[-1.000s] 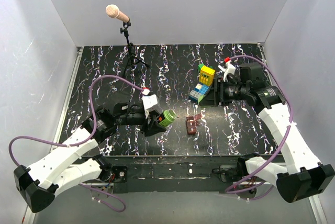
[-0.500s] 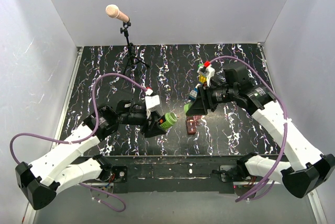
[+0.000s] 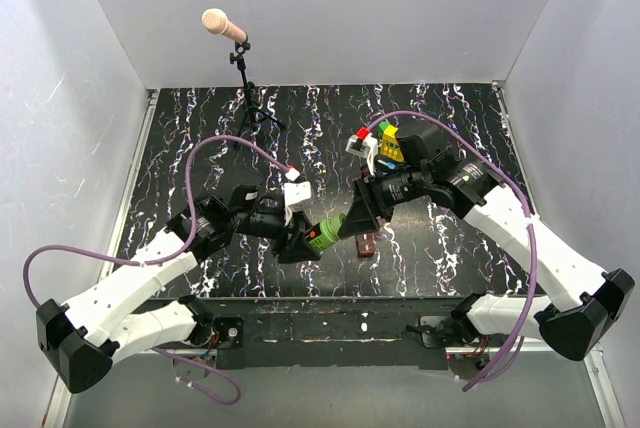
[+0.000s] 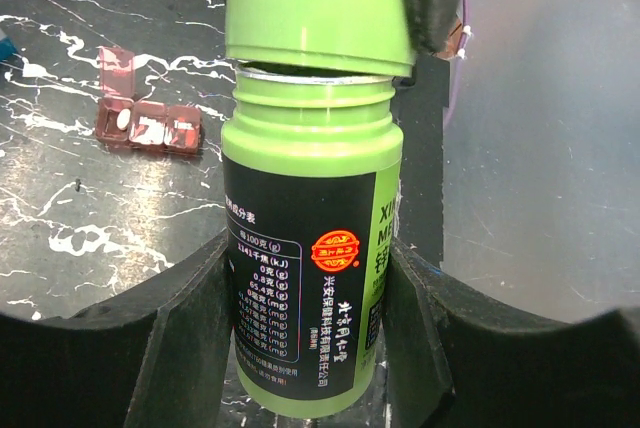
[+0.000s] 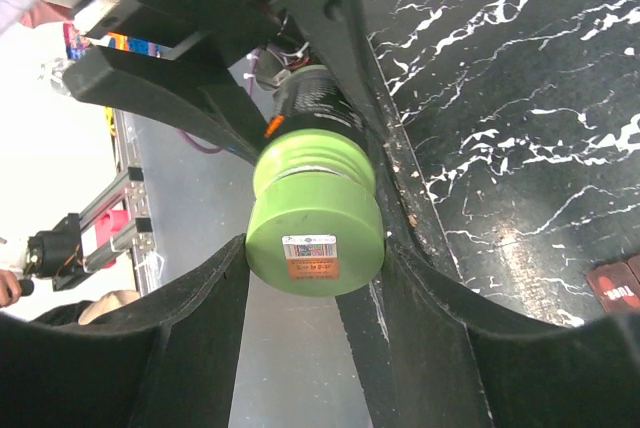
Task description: Sort the pills into containers
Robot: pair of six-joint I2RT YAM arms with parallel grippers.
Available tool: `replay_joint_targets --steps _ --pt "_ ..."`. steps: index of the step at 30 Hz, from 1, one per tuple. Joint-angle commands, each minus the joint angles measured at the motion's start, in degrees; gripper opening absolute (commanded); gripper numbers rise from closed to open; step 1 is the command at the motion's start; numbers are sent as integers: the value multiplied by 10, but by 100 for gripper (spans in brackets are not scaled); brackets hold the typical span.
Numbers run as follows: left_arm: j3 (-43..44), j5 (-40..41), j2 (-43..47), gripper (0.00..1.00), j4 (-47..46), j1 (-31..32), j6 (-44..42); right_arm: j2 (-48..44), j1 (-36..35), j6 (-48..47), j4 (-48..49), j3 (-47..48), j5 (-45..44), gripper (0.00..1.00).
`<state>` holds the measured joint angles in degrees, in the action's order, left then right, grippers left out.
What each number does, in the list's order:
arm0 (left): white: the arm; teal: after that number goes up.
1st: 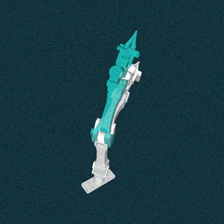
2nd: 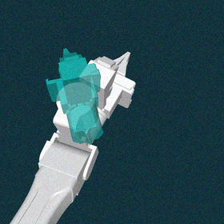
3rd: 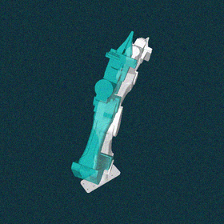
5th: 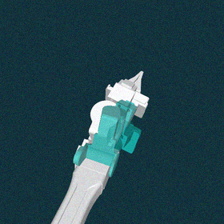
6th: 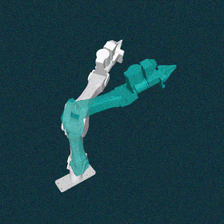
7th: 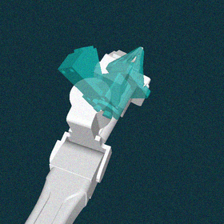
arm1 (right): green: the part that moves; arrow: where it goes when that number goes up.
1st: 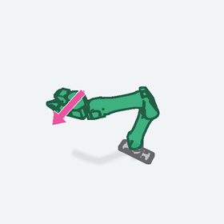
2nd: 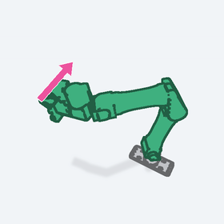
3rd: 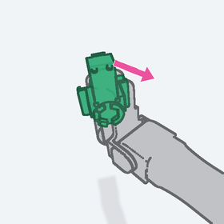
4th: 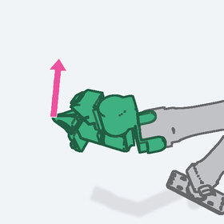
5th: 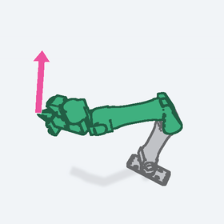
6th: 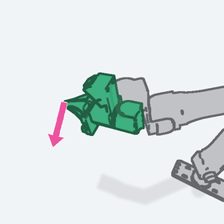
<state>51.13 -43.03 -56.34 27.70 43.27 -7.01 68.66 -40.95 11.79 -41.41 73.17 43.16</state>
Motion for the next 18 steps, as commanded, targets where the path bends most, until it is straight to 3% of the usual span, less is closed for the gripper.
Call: replay_joint_targets --steps 1,18 --pt "31 -31 2 0 -7 -2 -3 12 -19 -5 31 39 27 32" --pt "19 -34 15 0 -53 -1 21 24 -36 -8 40 44 30 32"
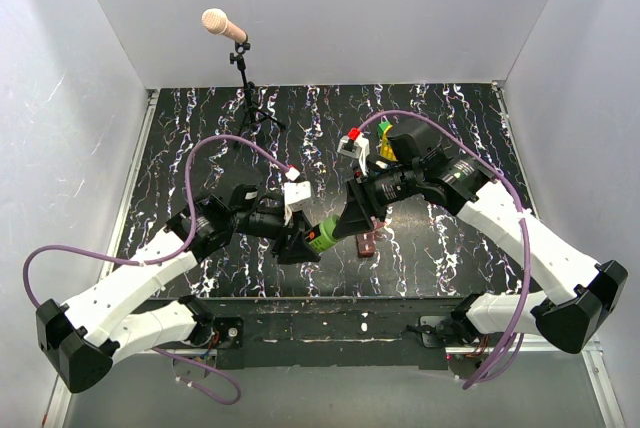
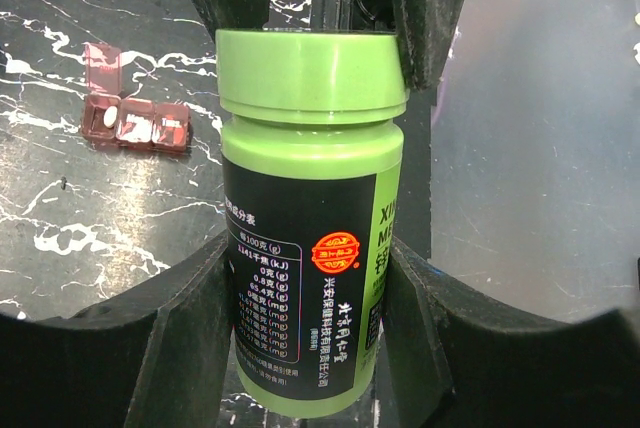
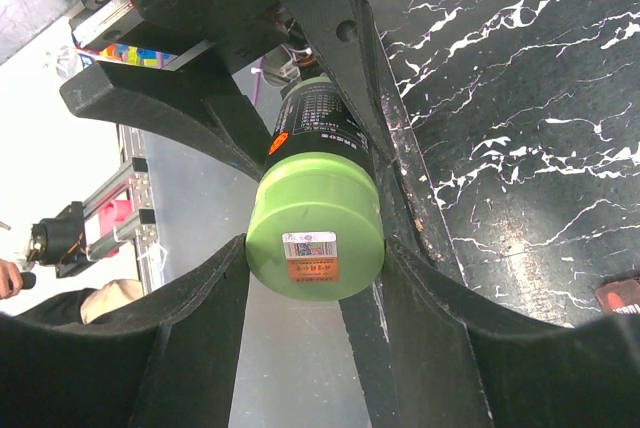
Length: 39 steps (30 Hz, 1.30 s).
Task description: Sort the pills into containers
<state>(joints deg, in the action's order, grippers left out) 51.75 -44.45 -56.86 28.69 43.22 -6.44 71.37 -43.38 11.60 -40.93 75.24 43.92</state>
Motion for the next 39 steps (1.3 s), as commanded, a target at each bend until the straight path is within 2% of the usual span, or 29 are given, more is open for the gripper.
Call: replay_joint_targets --steps 1,4,8,15,21,26,32,36,39 --pt "8 -20 23 0 -71 -2 19 -5 -13 -3 39 22 22 32" --pt "3 -19 27 0 -87 -2 30 -4 -16 -3 35 25 13 35" --pt "4 -16 25 0 -85 -2 30 -2 -18 -3 25 31 1 44" --pt "0 -8 25 0 -80 -2 27 -22 -18 25 41 25 -69 69" --pt "1 -1 25 0 -73 -2 21 -51 -18 76 101 6 -84 83" --pt "1 1 25 0 -72 -2 19 -59 -17 82 89 10 -117 87" --pt "-5 4 32 0 -83 -2 28 -91 -14 106 90 12 -202 88" --pt "-26 9 48 0 -141 -2 80 -120 -2 121 108 6 -222 89" --pt "-50 8 62 0 -204 -2 120 -141 6 127 127 5 -205 89"
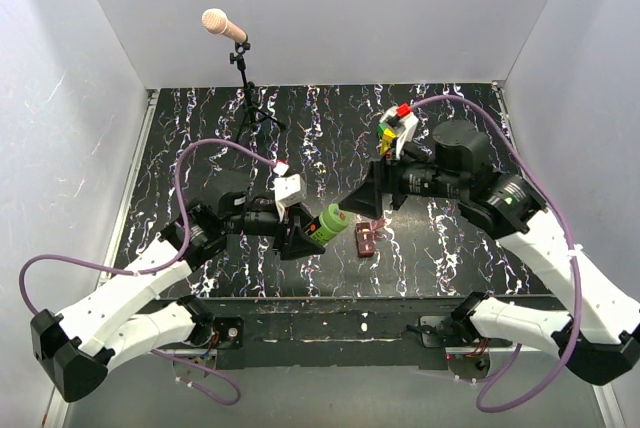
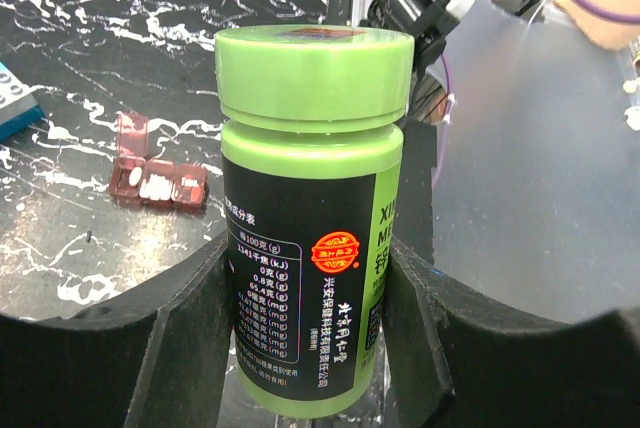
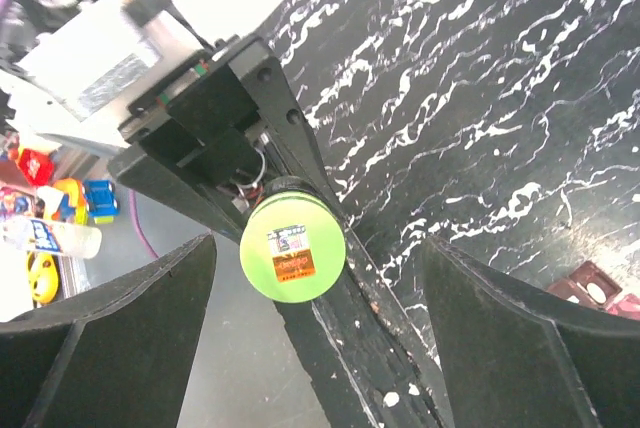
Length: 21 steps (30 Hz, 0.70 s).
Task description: Sort the pills into containers
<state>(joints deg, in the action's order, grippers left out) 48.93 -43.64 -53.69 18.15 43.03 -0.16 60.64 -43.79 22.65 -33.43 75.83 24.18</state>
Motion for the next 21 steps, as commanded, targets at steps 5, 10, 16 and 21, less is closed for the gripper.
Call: replay_joint_targets --steps 5,10,16,21 --pt "-48 -10 46 0 -211 0 115 -57 14 12 98 0 75 89" --pt "-57 -21 47 0 -316 0 171 -71 15 11 141 -1 139 90" --pt "-60 -36 32 0 -418 0 216 -72 15 10 161 7 146 92" --pt "-51 -55 10 0 -464 0 235 -69 15 20 188 12 158 92"
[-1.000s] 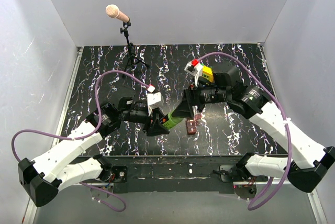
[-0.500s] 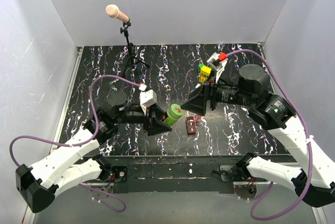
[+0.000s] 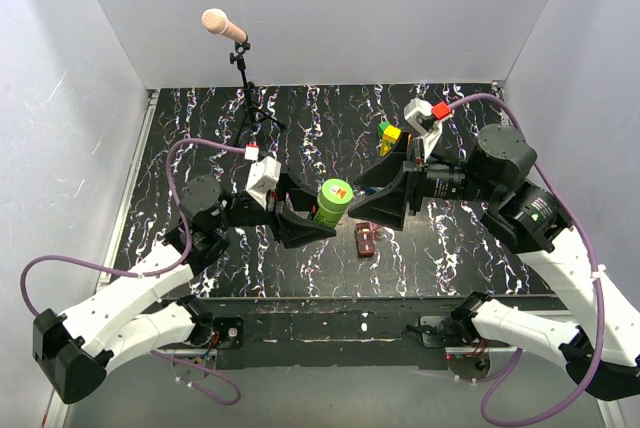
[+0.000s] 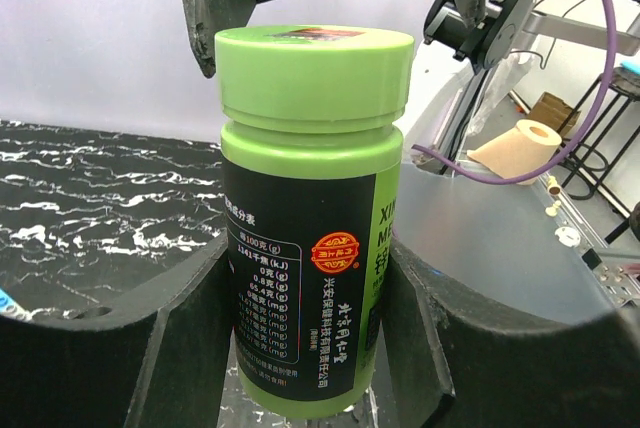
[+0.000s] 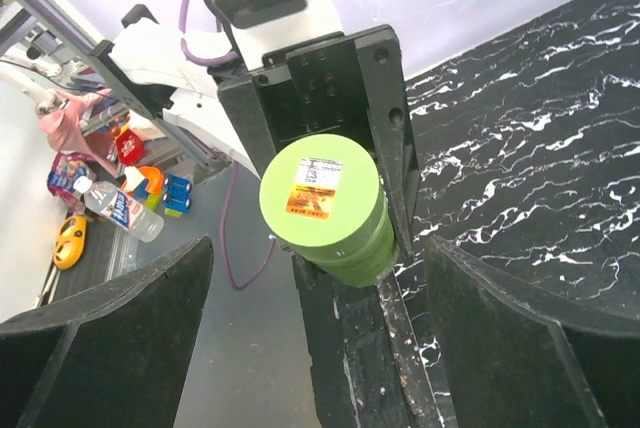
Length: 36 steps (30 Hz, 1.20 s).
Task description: Sort the pills into containers
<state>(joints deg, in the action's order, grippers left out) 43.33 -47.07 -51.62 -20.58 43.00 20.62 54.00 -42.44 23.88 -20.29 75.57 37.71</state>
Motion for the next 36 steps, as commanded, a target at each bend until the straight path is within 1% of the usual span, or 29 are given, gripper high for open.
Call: replay_joint_targets --steps 1,5,8,15,19,22,32,36 --pt "10 -24 -15 0 -80 1 29 -1 2 8 65 14 32 92" --pt "18 -33 -37 0 -108 1 40 -2 2 26 126 -5 63 93" --pt "26 -36 -48 0 -121 1 47 0 2 26 141 -10 66 93" --pt "33 -36 -62 0 -141 1 57 11 1 14 128 -6 32 91" --pt "29 -32 -64 0 -164 1 69 8 1 9 123 -14 5 89" --pt "32 -35 -65 0 -160 2 69 -4 1 7 133 -24 -18 88" --pt "35 -31 -65 0 -155 2 68 -7 1 9 146 -32 -17 87" --pt "37 -31 -69 0 -162 2 73 -8 0 11 160 -40 -12 85"
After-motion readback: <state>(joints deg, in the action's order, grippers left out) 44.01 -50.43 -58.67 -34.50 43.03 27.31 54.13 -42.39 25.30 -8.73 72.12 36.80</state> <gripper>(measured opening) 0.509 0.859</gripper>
